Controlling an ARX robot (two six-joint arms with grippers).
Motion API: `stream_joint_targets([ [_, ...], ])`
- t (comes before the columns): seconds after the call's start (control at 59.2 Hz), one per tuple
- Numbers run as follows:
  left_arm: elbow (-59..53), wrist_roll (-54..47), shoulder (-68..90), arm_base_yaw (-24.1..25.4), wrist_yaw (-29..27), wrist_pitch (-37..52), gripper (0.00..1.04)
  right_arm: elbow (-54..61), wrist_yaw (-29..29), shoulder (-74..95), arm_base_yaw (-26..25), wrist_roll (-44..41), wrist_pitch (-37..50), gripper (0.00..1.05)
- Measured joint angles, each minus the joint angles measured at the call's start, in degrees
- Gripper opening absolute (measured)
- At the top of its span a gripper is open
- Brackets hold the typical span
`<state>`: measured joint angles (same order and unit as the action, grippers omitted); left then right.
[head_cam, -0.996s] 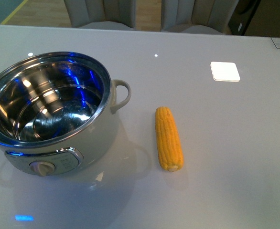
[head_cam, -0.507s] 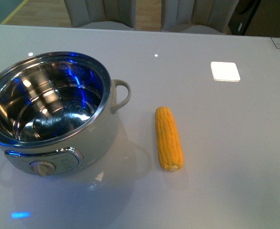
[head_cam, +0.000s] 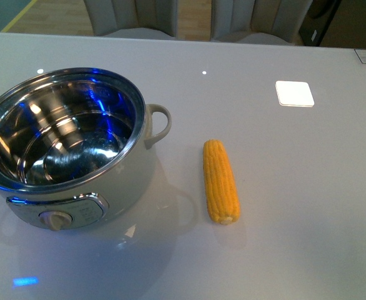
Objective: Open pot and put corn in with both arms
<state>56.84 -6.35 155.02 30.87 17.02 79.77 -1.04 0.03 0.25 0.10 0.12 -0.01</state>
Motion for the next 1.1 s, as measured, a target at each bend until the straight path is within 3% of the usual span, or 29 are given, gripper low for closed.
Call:
stream_joint_targets([
  [0.203, -1.3, 0.0, -2.0, 0.1, 0.6, -0.2, 1.0, 0.0, 0.0, 0.0, 0.0, 0.0, 0.0, 0.96],
  [0.49, -7.0, 2.2, -17.0, 4.4, 1.3, -3.8, 0.98, 0.0, 0.0, 0.0, 0.0, 0.0, 0.0, 0.96],
  [0.794, -20.1, 5.8, -38.0, 9.4, 11.0, -8.5, 0.98, 0.0, 0.0, 0.0, 0.0, 0.0, 0.0, 0.96],
  [0.895, -25.8, 6.0, -46.4, 9.6, 14.9, -9.9, 0.98, 0.0, 0.0, 0.0, 0.0, 0.0, 0.0, 0.96],
  [1.098, -35.2, 6.7, -63.1, 9.2, 17.3, -15.7, 0.98, 0.0, 0.0, 0.0, 0.0, 0.0, 0.0, 0.96],
])
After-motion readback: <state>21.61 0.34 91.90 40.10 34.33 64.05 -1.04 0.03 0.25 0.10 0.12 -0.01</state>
